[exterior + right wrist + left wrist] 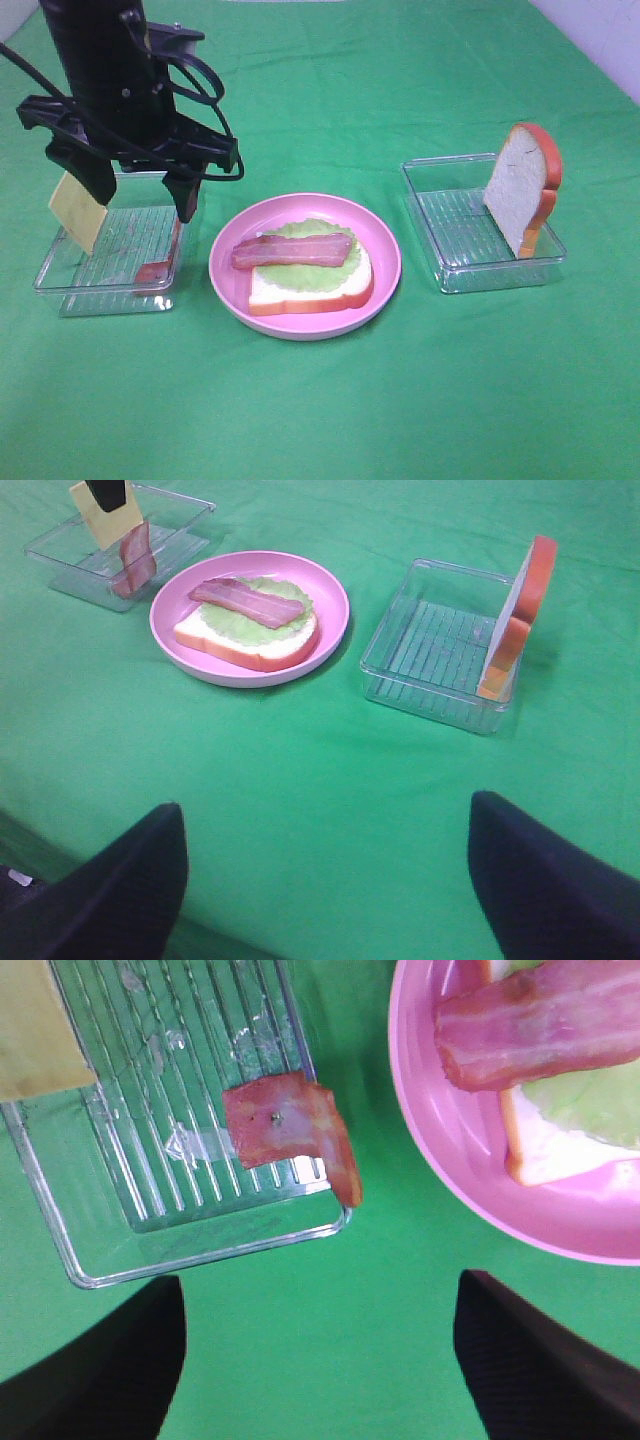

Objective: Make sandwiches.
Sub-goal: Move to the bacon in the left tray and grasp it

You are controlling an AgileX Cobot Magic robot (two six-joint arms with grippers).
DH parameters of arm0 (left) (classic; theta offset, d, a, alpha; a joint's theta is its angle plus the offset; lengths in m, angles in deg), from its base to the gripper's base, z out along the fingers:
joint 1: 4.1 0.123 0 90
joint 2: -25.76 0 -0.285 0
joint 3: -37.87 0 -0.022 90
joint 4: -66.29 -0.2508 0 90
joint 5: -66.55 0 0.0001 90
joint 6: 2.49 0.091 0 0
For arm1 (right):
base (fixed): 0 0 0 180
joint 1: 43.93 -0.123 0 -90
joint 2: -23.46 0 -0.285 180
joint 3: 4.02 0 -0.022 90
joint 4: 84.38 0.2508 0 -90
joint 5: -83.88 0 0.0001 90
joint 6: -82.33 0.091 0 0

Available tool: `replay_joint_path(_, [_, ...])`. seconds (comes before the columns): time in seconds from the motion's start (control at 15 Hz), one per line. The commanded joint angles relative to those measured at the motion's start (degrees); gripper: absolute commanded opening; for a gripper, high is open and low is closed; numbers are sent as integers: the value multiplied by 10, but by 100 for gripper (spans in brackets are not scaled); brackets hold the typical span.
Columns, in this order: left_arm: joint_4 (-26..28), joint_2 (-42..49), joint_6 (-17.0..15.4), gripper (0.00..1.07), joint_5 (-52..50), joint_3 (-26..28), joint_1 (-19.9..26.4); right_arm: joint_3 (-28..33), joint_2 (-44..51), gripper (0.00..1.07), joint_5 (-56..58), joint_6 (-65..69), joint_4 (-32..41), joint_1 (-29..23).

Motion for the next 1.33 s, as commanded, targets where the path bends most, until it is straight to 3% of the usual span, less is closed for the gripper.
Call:
replay_joint_path(0.07, [-10,-33,-13,71,-5,-5,1,1,9,75,1,2,-1,-1])
replay_joint_path(0.27, [-14,-55,-22,71,-8,-5,1,1,9,75,1,2,-1,-1])
replay_joint_path(0.33, [-23,-62,-41,71,-24,-5,1,1,9,75,1,2,-1,-1])
replay_joint_path(0.73, [-25,-88,-41,71,-24,-5,1,1,9,75,1,2,-1,-1])
replay_joint_path(1.0, [-29,-90,-41,59,-26,-5,1,1,9,75,1,2,-1,-1])
replay_joint_path(1.33, [-44,-90,-43,57,-40,-5,1,1,9,75,1,2,-1,-1])
